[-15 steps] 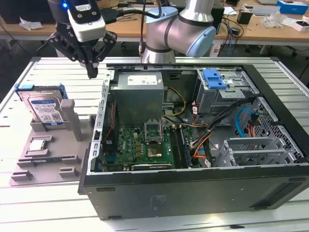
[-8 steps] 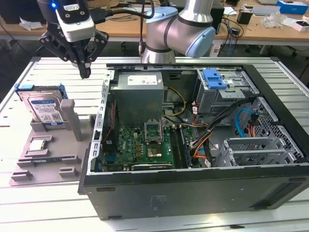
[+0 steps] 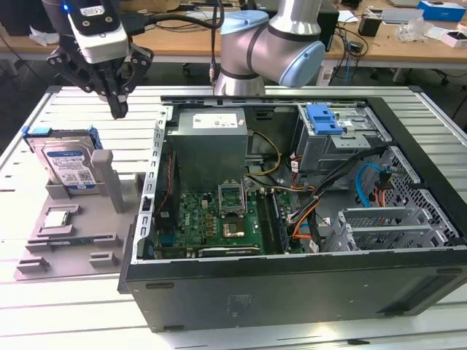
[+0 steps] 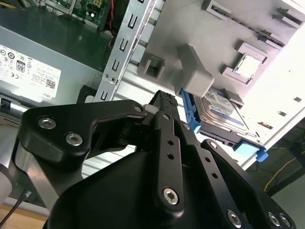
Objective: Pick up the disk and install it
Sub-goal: 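Reach for the disk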
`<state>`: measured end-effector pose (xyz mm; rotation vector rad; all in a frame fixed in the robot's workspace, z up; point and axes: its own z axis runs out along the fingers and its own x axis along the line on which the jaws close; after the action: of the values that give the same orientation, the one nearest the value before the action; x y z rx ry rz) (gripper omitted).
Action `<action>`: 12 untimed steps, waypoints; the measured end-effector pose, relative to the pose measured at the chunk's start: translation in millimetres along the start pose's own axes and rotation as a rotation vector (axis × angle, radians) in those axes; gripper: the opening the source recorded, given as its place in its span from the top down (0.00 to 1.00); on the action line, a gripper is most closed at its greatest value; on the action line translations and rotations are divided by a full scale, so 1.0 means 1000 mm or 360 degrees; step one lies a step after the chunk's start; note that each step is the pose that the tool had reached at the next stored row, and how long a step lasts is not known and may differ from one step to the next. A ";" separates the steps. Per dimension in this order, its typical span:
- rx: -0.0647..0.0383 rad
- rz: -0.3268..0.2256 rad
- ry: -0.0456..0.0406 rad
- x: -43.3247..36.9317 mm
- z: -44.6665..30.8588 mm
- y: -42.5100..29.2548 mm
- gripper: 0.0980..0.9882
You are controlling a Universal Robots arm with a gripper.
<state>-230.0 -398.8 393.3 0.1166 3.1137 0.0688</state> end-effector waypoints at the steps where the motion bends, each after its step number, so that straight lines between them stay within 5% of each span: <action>1: 0.0000 0.0000 0.0000 0.0014 0.0000 -0.0001 0.99; 12: 0.0000 0.0000 0.0000 0.0145 -0.0003 -0.0011 0.99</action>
<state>-244.6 -398.9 393.2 0.1165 3.1137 0.0688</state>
